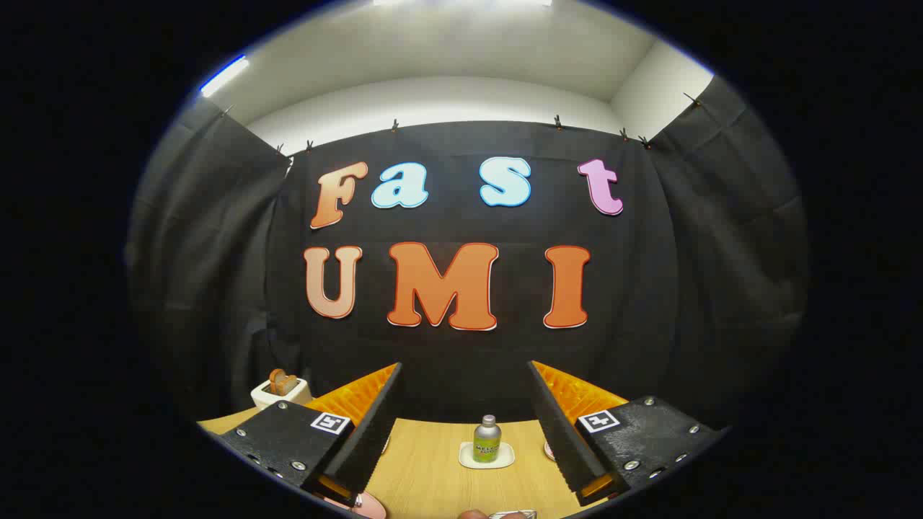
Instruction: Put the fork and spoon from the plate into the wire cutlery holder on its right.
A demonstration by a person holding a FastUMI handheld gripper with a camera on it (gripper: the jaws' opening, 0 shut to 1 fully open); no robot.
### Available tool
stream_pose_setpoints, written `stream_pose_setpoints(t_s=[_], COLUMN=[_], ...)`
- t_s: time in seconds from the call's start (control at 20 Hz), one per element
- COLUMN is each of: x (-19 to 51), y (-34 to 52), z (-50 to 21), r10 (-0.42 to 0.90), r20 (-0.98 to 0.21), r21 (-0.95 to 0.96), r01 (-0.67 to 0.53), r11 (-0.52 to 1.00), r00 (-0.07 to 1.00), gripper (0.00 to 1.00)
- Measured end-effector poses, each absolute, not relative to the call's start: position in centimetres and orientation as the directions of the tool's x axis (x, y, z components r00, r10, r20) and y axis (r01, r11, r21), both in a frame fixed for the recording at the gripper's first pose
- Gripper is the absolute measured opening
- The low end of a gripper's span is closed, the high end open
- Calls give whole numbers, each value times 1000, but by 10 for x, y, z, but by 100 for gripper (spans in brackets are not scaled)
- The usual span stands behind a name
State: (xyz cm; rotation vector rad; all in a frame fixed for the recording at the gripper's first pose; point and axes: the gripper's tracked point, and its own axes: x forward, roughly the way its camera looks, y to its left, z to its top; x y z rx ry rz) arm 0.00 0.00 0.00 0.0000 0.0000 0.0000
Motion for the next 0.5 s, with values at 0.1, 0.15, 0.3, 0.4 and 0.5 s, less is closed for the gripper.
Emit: stream_pose_setpoints(t_s=[0.1, 0.15, 0.3, 0.4, 0.5], x=[-3, -3, -1, 0, 0], y=[1, 2, 11, 18, 25], z=[0, 3, 11, 13, 12], r10=[14, 22, 41, 50, 59], r20=[-7, 3, 42, 55, 52], r21=[8, 7, -17, -30, -40], r01=[-14, -22, -40, -49, -57], r11=[1000, 1000, 999, 998, 998], r00=[1000, 1000, 998, 997, 997], gripper=[99, 99, 99, 99, 99])
